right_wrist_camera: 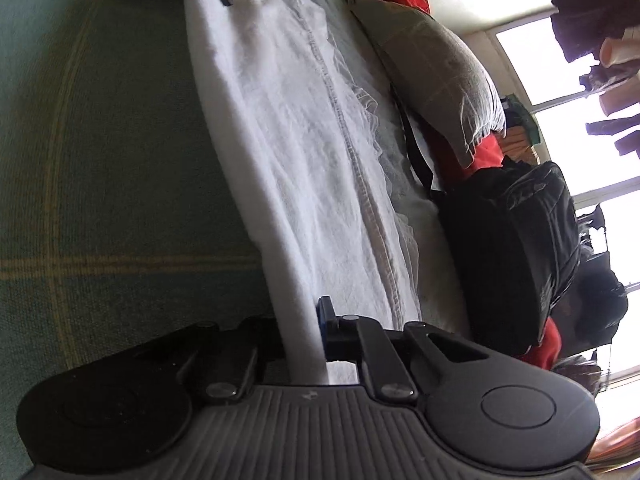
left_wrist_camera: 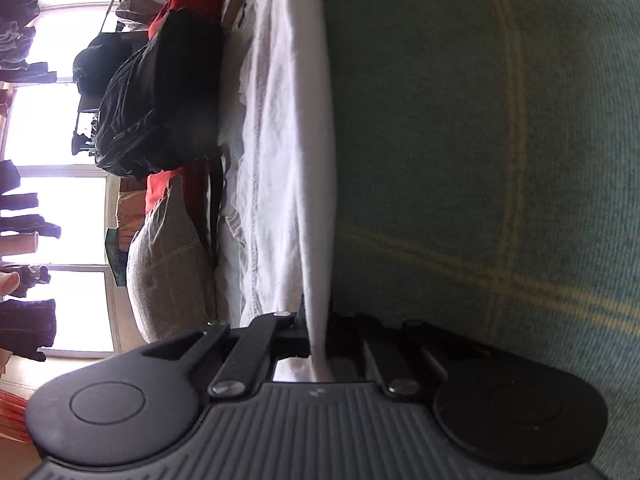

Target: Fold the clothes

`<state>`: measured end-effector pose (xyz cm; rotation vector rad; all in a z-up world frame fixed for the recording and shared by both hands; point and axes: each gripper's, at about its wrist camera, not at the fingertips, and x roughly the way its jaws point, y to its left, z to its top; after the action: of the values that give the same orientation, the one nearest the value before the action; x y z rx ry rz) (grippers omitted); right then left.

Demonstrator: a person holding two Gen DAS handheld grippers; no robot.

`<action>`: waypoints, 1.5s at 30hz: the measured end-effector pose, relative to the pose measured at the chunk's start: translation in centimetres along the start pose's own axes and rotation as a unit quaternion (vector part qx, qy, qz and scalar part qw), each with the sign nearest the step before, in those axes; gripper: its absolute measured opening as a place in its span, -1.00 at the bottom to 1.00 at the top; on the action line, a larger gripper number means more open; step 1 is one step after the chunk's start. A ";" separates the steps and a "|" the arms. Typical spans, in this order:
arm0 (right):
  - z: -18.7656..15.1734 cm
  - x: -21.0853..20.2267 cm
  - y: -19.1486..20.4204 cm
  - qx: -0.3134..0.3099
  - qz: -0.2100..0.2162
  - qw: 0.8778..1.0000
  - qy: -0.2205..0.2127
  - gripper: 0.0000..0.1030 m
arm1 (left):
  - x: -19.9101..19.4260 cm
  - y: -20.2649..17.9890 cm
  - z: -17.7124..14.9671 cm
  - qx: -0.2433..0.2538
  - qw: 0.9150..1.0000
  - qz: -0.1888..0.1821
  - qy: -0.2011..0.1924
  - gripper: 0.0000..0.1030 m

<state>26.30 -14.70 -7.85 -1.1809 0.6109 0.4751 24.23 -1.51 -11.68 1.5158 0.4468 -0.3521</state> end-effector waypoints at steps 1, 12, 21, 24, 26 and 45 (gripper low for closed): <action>0.0 -0.2 -0.6 0.009 0.011 1.000 0.000 -0.84 | -0.2 0.4 0.0 -0.004 1.000 0.002 -0.001 -1.00; 0.4 -2.6 -2.9 0.069 0.064 0.996 0.011 -0.89 | -2.4 1.7 -0.2 -0.041 0.999 0.019 -0.005 -1.00; -0.4 -6.7 0.0 0.069 0.070 0.995 0.011 -0.89 | -7.6 -1.1 -0.6 -0.030 0.999 0.029 -0.006 -1.00; -0.9 -8.3 1.5 0.070 0.069 0.995 0.008 -0.89 | -9.3 -2.4 -0.4 -0.023 0.999 0.030 -0.004 -1.00; -1.3 -9.4 2.7 0.070 0.068 0.995 0.007 -0.89 | -10.3 -3.4 -0.5 -0.020 0.999 0.030 -0.005 -1.00; -4.3 -15.7 9.2 0.096 0.071 0.993 -0.010 -0.88 | -14.6 -7.6 -0.7 0.011 0.999 0.032 -0.019 -1.00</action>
<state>7.85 -16.30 -4.97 -0.9524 0.7097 0.5353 7.73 -1.81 -11.18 1.5399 0.3644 -0.3354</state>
